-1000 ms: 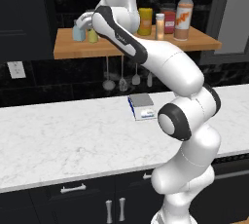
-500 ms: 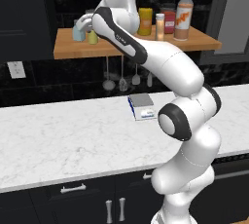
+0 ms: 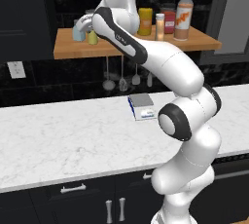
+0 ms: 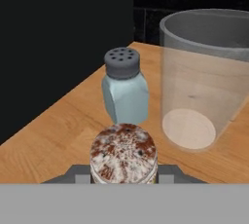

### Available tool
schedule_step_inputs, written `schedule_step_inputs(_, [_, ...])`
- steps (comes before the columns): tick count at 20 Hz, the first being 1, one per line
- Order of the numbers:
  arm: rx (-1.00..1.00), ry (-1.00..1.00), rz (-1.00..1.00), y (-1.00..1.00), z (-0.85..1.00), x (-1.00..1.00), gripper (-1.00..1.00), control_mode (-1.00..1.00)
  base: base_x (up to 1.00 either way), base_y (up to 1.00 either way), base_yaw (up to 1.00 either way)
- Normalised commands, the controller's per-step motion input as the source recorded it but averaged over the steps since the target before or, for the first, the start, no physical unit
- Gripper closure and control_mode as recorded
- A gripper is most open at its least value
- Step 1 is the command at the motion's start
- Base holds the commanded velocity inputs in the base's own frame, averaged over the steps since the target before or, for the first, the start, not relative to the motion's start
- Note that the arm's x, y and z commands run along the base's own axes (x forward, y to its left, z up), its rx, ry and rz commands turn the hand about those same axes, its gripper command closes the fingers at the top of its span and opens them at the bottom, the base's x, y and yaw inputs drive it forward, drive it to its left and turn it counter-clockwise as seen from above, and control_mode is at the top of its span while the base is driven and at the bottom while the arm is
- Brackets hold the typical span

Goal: Put the shaker and condiment bottle from the counter next to their counterparts in the cabinet.

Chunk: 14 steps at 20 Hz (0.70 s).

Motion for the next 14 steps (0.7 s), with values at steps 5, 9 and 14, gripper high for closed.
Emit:
schedule_step_inputs(5, [0.0,0.0,0.01,0.0,-0.04,0.0,-1.0,-1.0,0.0,0.0,0.0])
schedule_step_inputs(9, [0.0,0.0,0.01,0.0,-0.01,0.01,-1.0,-1.0,0.0,0.0,0.0])
schedule_step_inputs(14, [0.0,0.0,0.01,0.0,0.0,0.0,-1.0,-1.0,0.0,0.0,0.0])
